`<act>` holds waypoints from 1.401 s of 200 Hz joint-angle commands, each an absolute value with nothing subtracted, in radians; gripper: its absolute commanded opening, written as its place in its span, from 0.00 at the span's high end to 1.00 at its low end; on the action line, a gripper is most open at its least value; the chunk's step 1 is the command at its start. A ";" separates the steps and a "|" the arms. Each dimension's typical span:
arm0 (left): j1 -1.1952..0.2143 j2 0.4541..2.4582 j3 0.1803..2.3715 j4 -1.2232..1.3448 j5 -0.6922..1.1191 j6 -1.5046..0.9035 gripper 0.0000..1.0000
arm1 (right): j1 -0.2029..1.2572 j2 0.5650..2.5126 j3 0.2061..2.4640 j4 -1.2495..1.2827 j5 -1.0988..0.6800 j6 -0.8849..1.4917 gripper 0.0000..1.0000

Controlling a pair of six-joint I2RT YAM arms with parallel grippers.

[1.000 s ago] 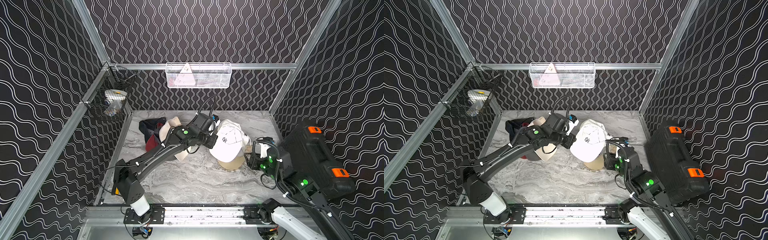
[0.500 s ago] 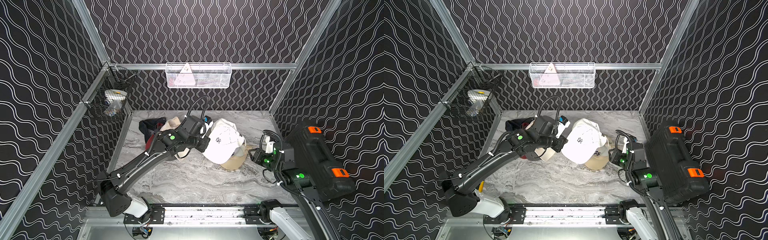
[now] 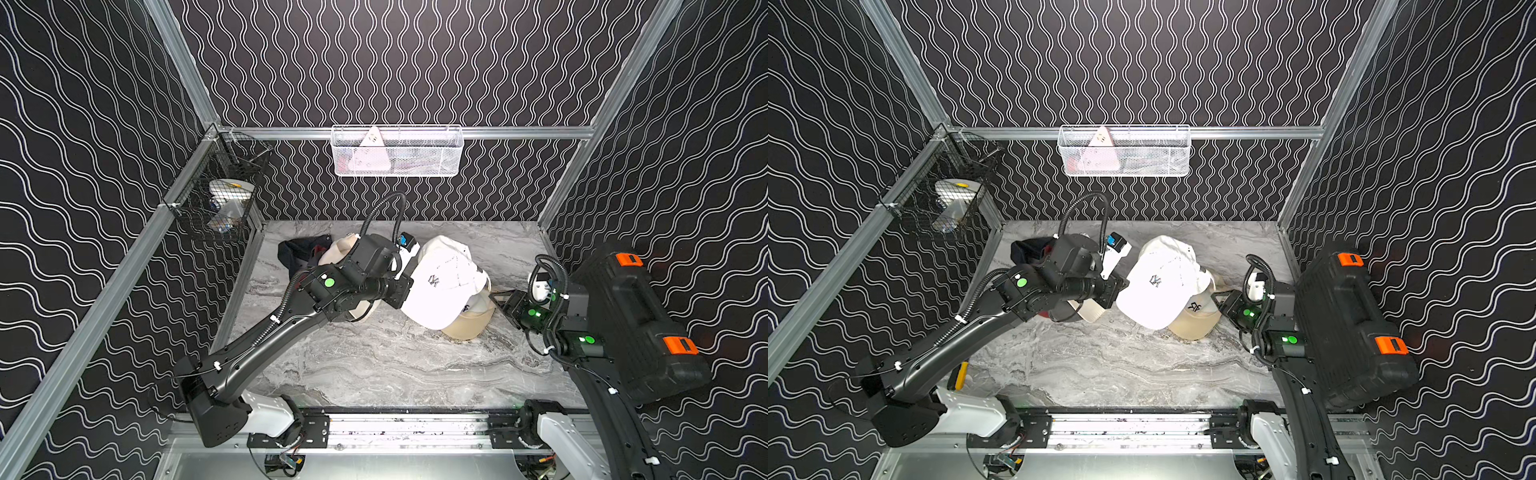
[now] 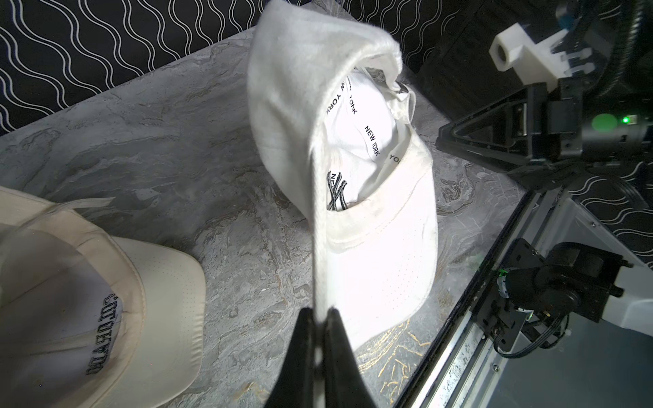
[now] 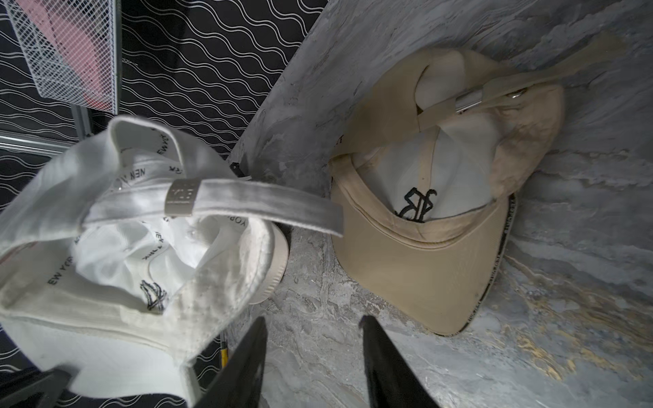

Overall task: Open the adjustable buckle of the baseball cap
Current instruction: Pick up the baseball cap.

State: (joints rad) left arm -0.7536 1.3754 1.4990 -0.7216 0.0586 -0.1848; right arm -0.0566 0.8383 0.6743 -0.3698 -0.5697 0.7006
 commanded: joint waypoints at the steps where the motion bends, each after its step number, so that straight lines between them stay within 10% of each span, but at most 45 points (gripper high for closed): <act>1: -0.755 1.364 1.496 -0.695 0.087 -0.198 1.00 | -0.073 0.852 0.659 -0.256 -0.664 0.761 0.54; 280: -0.834 1.307 1.494 -0.740 0.183 -0.206 1.00 | -0.107 0.920 0.678 -0.127 -0.761 0.734 0.60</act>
